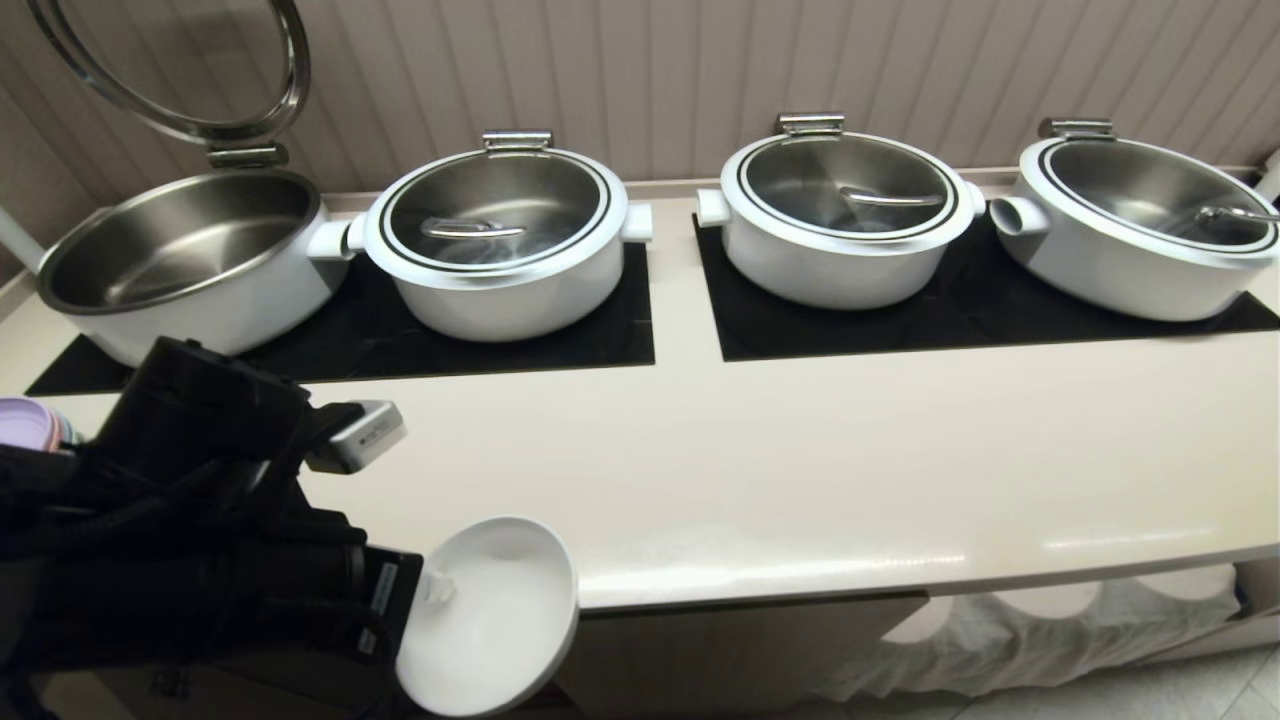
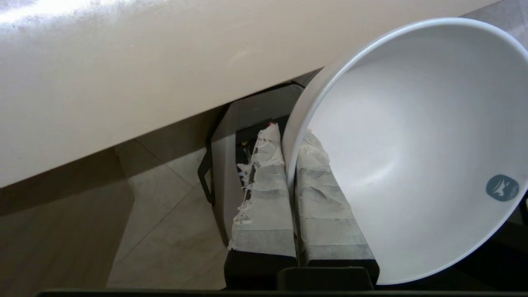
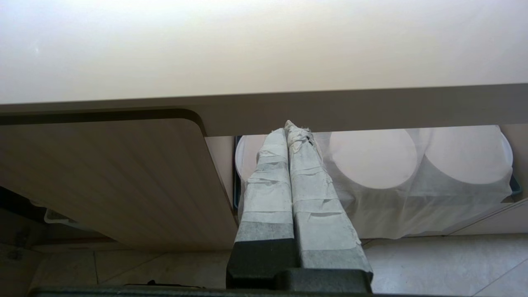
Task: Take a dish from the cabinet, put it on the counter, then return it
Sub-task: Place it on the table
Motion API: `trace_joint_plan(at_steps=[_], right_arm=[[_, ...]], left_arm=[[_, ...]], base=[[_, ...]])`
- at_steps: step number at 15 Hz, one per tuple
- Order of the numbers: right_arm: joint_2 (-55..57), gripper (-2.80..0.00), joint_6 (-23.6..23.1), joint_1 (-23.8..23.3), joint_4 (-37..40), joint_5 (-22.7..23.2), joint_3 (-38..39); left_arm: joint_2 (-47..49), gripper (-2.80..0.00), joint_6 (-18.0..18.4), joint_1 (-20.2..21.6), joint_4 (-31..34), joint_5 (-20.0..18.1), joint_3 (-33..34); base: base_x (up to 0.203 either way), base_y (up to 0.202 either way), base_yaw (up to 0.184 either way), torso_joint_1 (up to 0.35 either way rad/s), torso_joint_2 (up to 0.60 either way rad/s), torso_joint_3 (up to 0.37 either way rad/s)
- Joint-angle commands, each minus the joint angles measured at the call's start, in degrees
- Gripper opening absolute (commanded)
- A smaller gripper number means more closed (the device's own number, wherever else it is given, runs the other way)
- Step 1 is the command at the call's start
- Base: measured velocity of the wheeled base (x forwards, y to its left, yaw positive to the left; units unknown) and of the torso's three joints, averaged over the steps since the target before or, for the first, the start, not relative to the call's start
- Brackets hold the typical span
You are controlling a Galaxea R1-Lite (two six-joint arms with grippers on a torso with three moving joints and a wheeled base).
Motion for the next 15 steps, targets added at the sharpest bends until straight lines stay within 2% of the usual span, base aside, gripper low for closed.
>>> trace_joint_plan(at_steps=[1, 7, 9, 13, 15], right_arm=[[0.0, -2.8, -0.06, 0.05, 0.0, 0.01, 0.0], [0.0, -2.8, 0.02, 0.0, 0.0, 0.01, 0.0], [0.0, -2.8, -0.05, 0.0, 0.0, 0.01, 0.0], [0.0, -2.8, -0.03, 0.0, 0.0, 0.01, 0.0], [0.0, -2.8, -0.06, 0.09, 0.0, 0.01, 0.0]], left_arm=[[-0.12, -2.8, -0.14, -0.06, 0.11, 0.09, 0.26], [1.61, -2.8, -0.23, -0.06, -0.23, -0.36, -0.05], [4.05, -2.8, -0.2, -0.02, -2.49, -0.12, -0.71], [10.1, -2.8, -0.23, -0.11, -4.75, 0.42, -6.18], [13.71, -2.8, -0.28, -0.14, -4.63, 2.12, -9.89]], base=[[0.0, 0.0, 0.0, 0.0, 0.0, 0.0], [0.0, 0.0, 0.0, 0.0, 0.0, 0.0], [0.0, 0.0, 0.0, 0.0, 0.0, 0.0], [0.0, 0.0, 0.0, 0.0, 0.0, 0.0], [0.0, 0.0, 0.0, 0.0, 0.0, 0.0]])
